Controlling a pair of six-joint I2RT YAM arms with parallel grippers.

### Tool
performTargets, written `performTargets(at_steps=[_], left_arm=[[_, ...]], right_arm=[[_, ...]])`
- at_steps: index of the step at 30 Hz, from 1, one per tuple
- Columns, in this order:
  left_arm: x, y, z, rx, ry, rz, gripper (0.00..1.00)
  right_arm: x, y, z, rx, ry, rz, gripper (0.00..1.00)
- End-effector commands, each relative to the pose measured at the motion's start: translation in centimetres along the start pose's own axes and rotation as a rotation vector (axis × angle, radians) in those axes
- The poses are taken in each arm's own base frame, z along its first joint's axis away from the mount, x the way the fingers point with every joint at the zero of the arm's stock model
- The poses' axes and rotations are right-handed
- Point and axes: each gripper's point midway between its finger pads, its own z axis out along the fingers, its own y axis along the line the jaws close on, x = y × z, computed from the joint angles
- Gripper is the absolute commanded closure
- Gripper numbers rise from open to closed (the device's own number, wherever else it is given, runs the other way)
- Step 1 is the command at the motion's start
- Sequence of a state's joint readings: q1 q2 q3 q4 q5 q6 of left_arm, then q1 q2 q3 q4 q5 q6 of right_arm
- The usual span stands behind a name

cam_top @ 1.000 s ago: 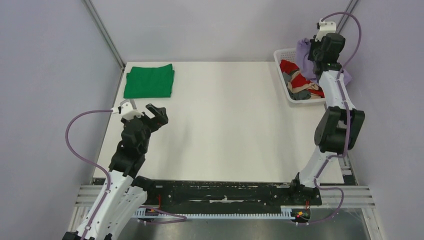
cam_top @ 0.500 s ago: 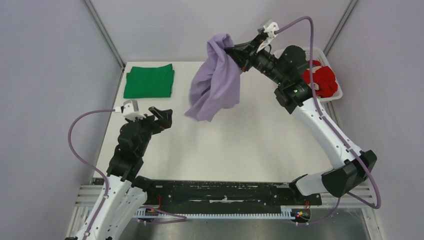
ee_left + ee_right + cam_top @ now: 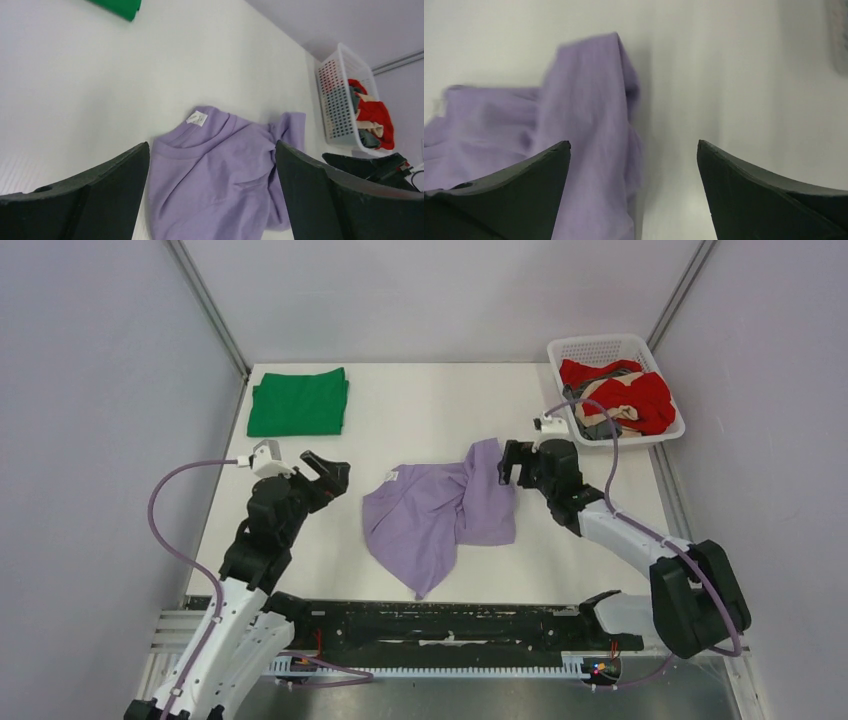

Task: Fold and stack the t-shirts
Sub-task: Move the tshirt to the center of the board, then flatten out the tshirt

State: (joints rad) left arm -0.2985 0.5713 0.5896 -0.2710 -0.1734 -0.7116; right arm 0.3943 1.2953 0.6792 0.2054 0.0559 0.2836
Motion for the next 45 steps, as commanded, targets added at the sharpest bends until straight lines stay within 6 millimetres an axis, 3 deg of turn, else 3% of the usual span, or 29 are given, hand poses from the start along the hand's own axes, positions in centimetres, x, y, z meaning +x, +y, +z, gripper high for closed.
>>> performTargets(at_steps=[1,3,5,10,15,18,20,23,29,33,38,44,45], left_arm=[[2.7,0.4,1.0,-0.048,0.136,-0.062,0.00],[4.8,0.4,1.2,-0.044,0.240,-0.059,0.00],[7.1,0.7,0.6,-0.040,0.348,-0.051,0.00],[13.8,1.4,-3.0,-0.005,0.590,-0.001,0.00],[20.4,-0.5,-7.5,0.146,0.841,0.124,0.00],[24.1,-2.8,-11.1,0.287,0.989,0.233,0.00],[26.0,-2.7,-12.1,0.274,1.032,0.298,0.00],[28.1,-2.6,-12.1,0.236,1.076,0.342,0.00],[30.5,-4.9,-10.3,0.254,1.021,0.350,0.03],[31.0,-4.2,-8.5,0.166,0.963,0.380,0.14],[32.2,-3.6,-7.7,0.104,0.976,0.436,0.39],[31.0,-2.4,-5.6,-0.032,0.877,0.499,0.97],[30.5,-2.6,-5.2,-0.045,0.847,0.499,0.98]], right_arm=[[-1.3,-5.5,-3.6,0.296,-0.126,0.040,0.02],[-0.8,-5.7,-5.2,0.285,-0.138,0.033,0.02],[1.1,-5.6,-6.2,0.259,-0.099,0.031,0.02],[5.5,-5.0,-7.7,0.176,0.017,0.023,0.02],[7.8,-3.4,-7.6,0.062,0.090,-0.005,0.02],[8.5,-1.8,-7.4,-0.036,0.110,-0.021,0.02],[9.4,-0.9,-7.4,-0.104,0.119,-0.024,0.02],[10.2,-0.8,-7.4,-0.119,0.099,0.007,0.02],[11.4,-0.4,-7.6,-0.160,0.053,0.077,0.04],[12.3,-0.6,-7.6,-0.161,0.038,0.096,0.07],[12.8,-0.9,-7.1,-0.147,0.041,0.114,0.18],[13.6,0.4,-6.6,-0.213,0.062,0.162,0.40],[13.6,0.7,-6.5,-0.226,0.063,0.165,0.43]])
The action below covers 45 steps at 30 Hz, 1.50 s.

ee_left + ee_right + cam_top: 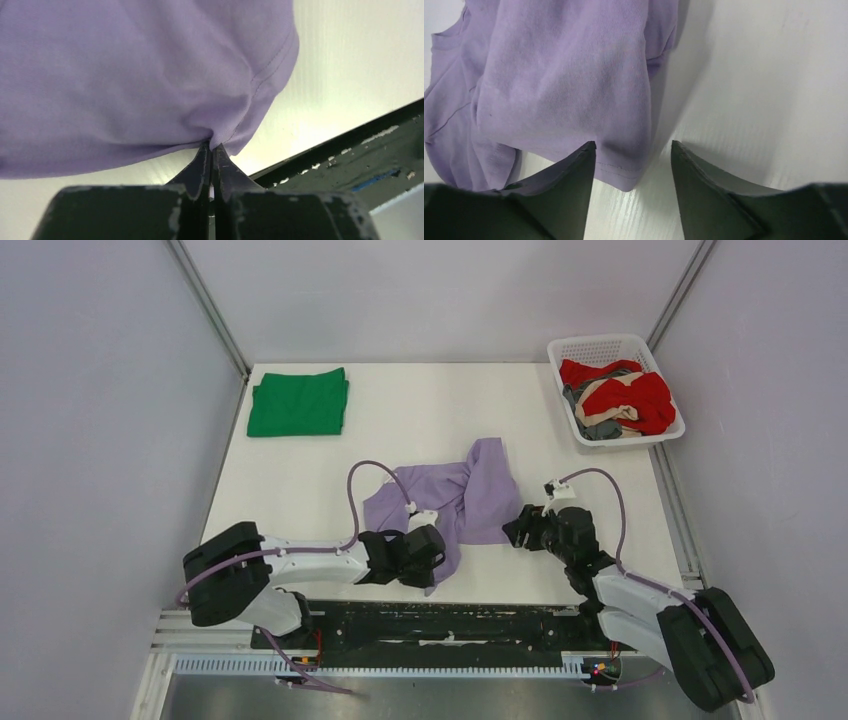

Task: Fold and stack the t-shirts
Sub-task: Flatten out the tshirt

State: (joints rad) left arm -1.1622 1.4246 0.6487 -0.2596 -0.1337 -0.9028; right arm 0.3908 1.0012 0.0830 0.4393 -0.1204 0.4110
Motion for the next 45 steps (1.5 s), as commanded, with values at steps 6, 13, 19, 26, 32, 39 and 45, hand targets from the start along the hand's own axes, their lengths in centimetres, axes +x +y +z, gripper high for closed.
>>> performTargets(at_steps=[6,13,19,26,32,39,45], left_arm=[[-6.7,1.3,-3.5,-0.112,-0.294,-0.039,0.98],[-14.2,3.6,-12.5,-0.127,-0.668,-0.165,0.98],[-19.9,5.5,-25.2,-0.110,-1.067,-0.260,0.98],[-22.4,7.4,-38.4,-0.059,-1.365,-0.311,0.98],[-22.4,8.9,-47.1,-0.008,-1.496,-0.331,0.98],[-21.5,10.9,-54.6,0.061,-1.597,-0.348,0.98],[-21.4,10.7,-53.5,0.048,-1.556,-0.342,0.98]], right_arm=[[-1.9,4.0,1.2,-0.187,-0.070,0.028,0.62],[-7.0,4.3,0.2,-0.136,-0.222,-0.036,1.00],[-17.3,4.6,-4.8,0.009,-0.504,-0.163,1.00],[-28.3,8.0,-13.7,0.044,-0.831,-0.256,1.00],[-34.8,10.9,-21.0,0.056,-1.000,-0.327,1.00],[-39.3,13.2,-28.2,0.070,-1.109,-0.357,1.00],[-40.3,13.0,-28.9,0.113,-1.073,-0.348,1.00]])
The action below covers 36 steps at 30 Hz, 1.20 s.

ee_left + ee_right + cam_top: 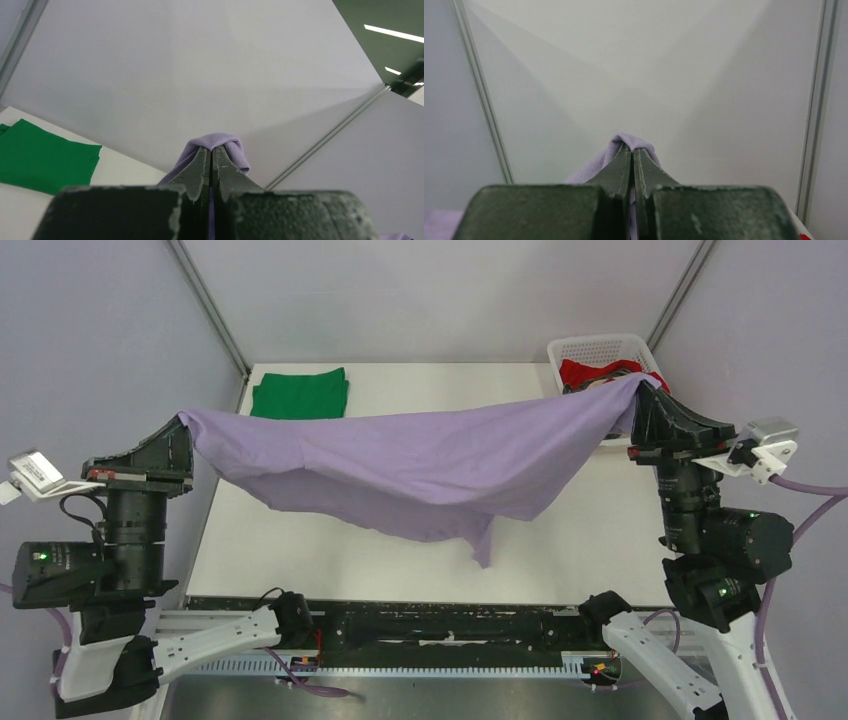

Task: Fold and stack the t-shirts
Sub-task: Flatten out the tshirt

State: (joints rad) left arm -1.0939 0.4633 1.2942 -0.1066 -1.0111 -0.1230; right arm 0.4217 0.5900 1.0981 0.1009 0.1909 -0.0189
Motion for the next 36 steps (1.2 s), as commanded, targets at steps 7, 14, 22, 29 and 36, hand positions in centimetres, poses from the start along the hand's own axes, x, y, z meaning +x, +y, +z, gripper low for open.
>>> performTargets(at_steps=[7,14,22,29,36], left_arm=[[13.9,3.7,1.4,-0.298,0.125,0.371,0.98],[25.2,13.9,3.1,-0.498,0.321,0.418,0.98],[35.9,22.9,3.4,-0.597,0.585,0.395,0.98],[36.6,23.0,2.8,-0.561,0.617,0.359,0.98],[36.1,22.4,1.7,-0.533,0.607,0.305,0.98]], right_arm=[[14.5,-2.1,1.3,0.143,0.397,-0.101,1.00],[30.8,-4.6,0.2,0.292,0.710,-0.202,1.00],[44.3,-3.5,2.1,0.181,0.968,-0.325,0.73],[43.5,-3.9,-1.0,0.242,1.060,-0.271,0.02],[41.9,-5.0,-15.7,0.366,1.191,-0.082,0.02]])
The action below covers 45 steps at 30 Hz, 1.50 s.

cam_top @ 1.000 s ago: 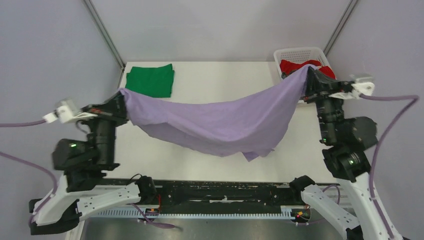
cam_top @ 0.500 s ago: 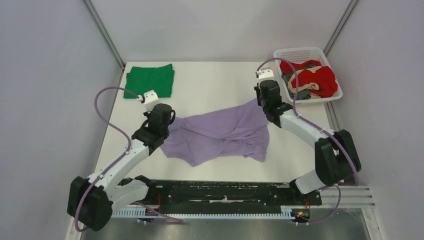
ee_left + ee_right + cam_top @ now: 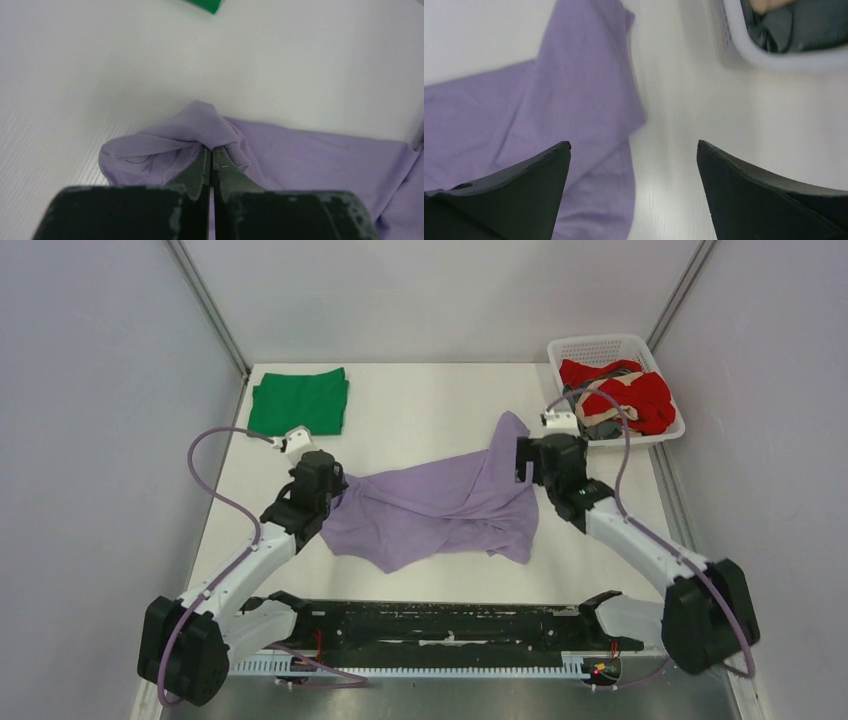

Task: Fold and stack the t-shirts
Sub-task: Flatten out the tshirt

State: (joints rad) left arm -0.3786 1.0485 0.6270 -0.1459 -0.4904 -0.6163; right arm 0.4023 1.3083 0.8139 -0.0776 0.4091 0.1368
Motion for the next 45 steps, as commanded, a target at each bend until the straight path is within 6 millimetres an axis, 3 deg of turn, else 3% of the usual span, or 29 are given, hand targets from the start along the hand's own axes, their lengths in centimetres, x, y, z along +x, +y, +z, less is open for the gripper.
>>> performTargets(at_steps=[1,4,7,10,14,25,30,32,34,36,38,41,45], left_arm=[[-1.0,-1.2,-0.7,0.071,-0.034,-0.093,0.98],[-0.9,-1.0,-1.0,0.072,-0.033,-0.096,0.98],[-1.0,-1.1,-1.3,0.087,-0.039,-0.107,0.98],[-0.8,-1.0,-1.3,0.092,-0.042,-0.113,0.98],[-0.4,-0.9,-1.3,0.091,-0.032,-0.110,0.98],[-0.6,-0.5,-1.4,0.083,-0.053,-0.120,0.98],[-0.7,-0.1,-1.4,0.062,-0.061,-0.119,0.98],[-0.8,0.0,-1.4,0.059,-0.063,-0.118,0.98],[-1.3,-0.1,-1.6,0.060,-0.071,-0.117,0.98],[-2.4,-0.5,-2.1,0.068,-0.092,-0.127,0.98],[-4.3,-1.3,-2.9,0.101,-0.133,-0.135,0.98],[-8.7,-2.8,-5.2,0.169,-0.229,-0.144,0.98],[-15.4,-3.4,-10.0,0.222,-0.382,-0.205,0.98]], right_arm=[[7.9,-1.0,-3.3,-0.022,0.119,0.134,0.02],[11.0,-0.4,-4.1,-0.080,0.180,0.127,0.05],[12.6,0.4,-4.2,-0.116,0.229,0.142,0.17],[13.7,1.2,-4.2,-0.149,0.267,0.159,0.27],[14.5,3.0,-4.2,-0.232,0.284,0.174,0.30],[17.9,2.5,-3.3,-0.141,0.376,0.118,0.52],[19.0,2.4,-2.6,-0.114,0.375,0.141,0.84],[18.0,2.7,-2.0,-0.115,0.322,0.172,1.00],[16.2,2.4,-1.5,-0.097,0.259,0.180,1.00],[12.9,1.9,-1.4,-0.072,0.160,0.188,1.00],[8.0,1.3,-1.8,-0.053,0.023,0.204,1.00],[-0.4,-0.4,-4.3,-0.024,-0.213,0.248,1.00],[-9.3,-2.6,-10.1,-0.040,-0.489,0.316,1.00]])
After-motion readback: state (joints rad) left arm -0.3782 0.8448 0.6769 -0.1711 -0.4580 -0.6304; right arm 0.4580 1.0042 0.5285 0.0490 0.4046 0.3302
